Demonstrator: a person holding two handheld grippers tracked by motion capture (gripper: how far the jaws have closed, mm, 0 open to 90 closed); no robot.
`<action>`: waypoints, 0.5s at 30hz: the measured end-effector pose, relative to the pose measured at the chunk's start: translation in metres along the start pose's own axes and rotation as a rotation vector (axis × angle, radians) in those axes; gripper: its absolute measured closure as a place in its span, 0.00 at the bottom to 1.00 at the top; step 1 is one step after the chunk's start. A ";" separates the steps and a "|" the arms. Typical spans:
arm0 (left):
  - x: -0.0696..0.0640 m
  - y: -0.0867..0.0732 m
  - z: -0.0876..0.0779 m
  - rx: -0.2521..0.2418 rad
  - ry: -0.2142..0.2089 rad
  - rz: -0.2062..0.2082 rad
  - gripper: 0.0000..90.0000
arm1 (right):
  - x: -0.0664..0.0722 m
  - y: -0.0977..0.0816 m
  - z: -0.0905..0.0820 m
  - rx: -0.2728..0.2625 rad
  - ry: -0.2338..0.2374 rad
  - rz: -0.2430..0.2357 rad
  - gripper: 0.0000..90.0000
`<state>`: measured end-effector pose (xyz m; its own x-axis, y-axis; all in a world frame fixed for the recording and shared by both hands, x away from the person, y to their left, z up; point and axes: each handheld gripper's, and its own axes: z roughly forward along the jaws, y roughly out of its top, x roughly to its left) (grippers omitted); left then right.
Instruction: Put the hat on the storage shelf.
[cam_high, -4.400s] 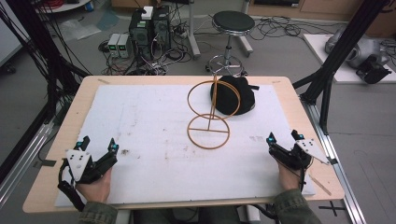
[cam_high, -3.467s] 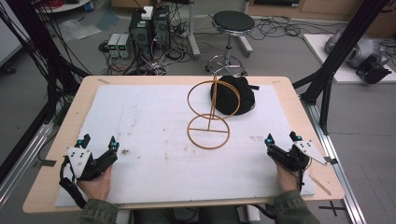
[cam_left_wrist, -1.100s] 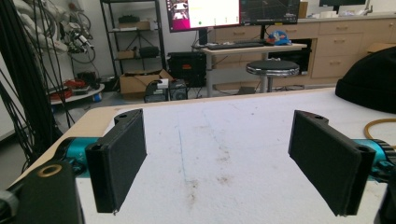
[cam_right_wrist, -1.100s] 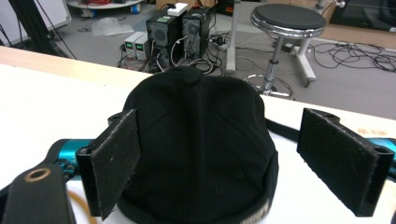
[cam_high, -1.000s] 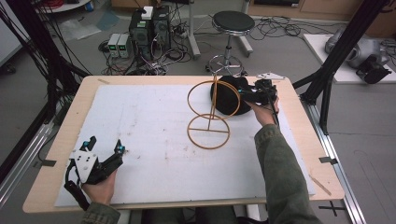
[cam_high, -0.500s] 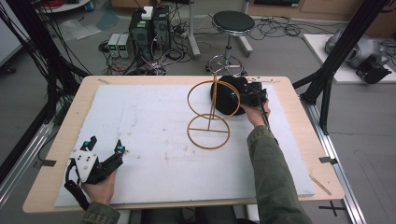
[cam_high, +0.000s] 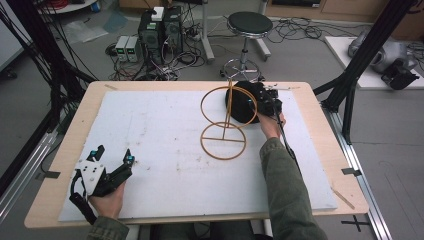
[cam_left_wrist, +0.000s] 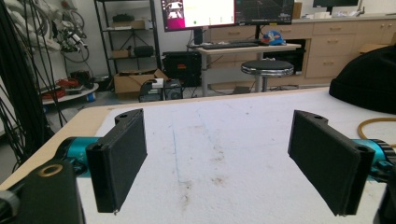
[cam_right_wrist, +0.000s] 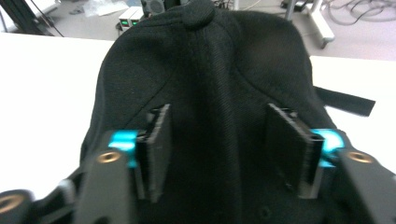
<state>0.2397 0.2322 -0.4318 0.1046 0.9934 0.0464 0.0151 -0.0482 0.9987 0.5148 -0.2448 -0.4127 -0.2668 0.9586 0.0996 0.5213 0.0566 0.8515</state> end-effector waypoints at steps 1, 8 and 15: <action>0.000 0.000 0.000 0.000 0.000 0.000 0.22 | 0.000 0.000 0.000 0.000 0.000 0.000 0.57; 0.001 0.000 0.001 0.004 -0.002 -0.002 0.22 | 0.003 -0.002 -0.003 0.006 -0.024 -0.034 0.98; 0.002 -0.001 0.001 0.015 -0.006 0.000 0.23 | 0.005 -0.003 -0.009 -0.031 0.006 -0.066 0.98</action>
<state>0.2410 0.2343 -0.4330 0.1110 0.9927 0.0464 0.0296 -0.0500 0.9983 0.5048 -0.2423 -0.4104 -0.3049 0.9513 0.0457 0.4773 0.1112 0.8717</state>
